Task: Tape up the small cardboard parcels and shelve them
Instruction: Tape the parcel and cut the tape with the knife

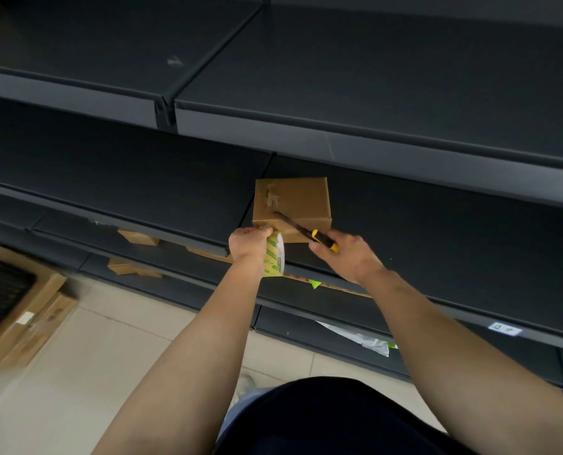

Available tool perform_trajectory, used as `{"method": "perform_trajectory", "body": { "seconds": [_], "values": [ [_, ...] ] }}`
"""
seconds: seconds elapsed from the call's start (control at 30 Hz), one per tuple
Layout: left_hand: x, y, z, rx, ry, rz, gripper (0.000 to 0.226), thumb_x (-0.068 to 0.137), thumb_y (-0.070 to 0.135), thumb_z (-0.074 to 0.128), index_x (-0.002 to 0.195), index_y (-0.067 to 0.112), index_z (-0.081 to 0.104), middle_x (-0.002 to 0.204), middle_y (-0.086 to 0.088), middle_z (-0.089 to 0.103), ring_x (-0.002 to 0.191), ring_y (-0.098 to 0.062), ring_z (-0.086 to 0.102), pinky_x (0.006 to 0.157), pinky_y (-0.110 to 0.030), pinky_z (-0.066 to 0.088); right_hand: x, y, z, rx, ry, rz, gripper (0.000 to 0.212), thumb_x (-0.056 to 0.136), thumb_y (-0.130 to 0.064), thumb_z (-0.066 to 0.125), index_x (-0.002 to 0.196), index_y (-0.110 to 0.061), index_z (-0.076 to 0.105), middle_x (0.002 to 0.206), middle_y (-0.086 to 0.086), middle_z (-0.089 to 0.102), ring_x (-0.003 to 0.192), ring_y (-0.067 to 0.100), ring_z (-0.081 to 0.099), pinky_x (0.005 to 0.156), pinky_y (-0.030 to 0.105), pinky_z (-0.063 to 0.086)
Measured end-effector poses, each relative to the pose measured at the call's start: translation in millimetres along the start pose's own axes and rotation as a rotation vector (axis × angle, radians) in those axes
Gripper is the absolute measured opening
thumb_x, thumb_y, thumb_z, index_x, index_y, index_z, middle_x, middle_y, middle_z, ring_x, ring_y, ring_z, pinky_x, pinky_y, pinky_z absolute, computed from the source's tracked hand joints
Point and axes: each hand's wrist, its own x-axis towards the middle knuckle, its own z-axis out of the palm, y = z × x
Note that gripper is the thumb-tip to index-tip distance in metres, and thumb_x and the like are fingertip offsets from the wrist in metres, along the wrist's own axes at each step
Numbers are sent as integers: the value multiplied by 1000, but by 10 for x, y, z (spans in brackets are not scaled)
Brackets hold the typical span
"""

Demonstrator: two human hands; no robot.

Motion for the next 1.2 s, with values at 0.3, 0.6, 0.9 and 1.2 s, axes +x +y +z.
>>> {"method": "perform_trajectory", "body": {
  "seconds": [0.3, 0.6, 0.9, 1.2],
  "values": [
    [40, 70, -92, 94, -40, 22, 23, 74, 15, 78, 65, 9, 58, 68, -10, 64, 59, -25, 63, 53, -26, 48, 73, -110, 95, -258, -46, 14, 39, 92, -52, 47, 124, -31, 54, 107, 7, 62, 98, 29, 60, 79, 35, 48],
    [71, 163, -145, 198, -119, 0, 21, 75, 17, 77, 76, 2, 63, 68, -11, 64, 54, -22, 62, 46, -23, 45, 194, -251, 271, -394, 21, 85, 31, 95, -40, 46, 123, -26, 50, 113, 8, 61, 106, 31, 57, 76, 36, 39],
    [194, 208, -296, 331, -201, 23, 11, 75, 11, 75, 81, 6, 67, 71, -8, 65, 60, -20, 62, 54, -25, 50, 78, 42, 432, -736, 93, 136, 33, 96, -38, 41, 127, -27, 47, 124, 6, 51, 115, 26, 45, 93, 41, 28],
    [207, 73, -365, 244, -351, -59, 13, 79, 2, 70, 85, 11, 64, 85, -8, 67, 79, -25, 65, 81, -38, 54, 143, 189, 363, -788, 304, 376, 45, 93, -14, 42, 134, -31, 46, 127, 12, 38, 116, 33, 35, 102, 47, 28]
  ]
}}
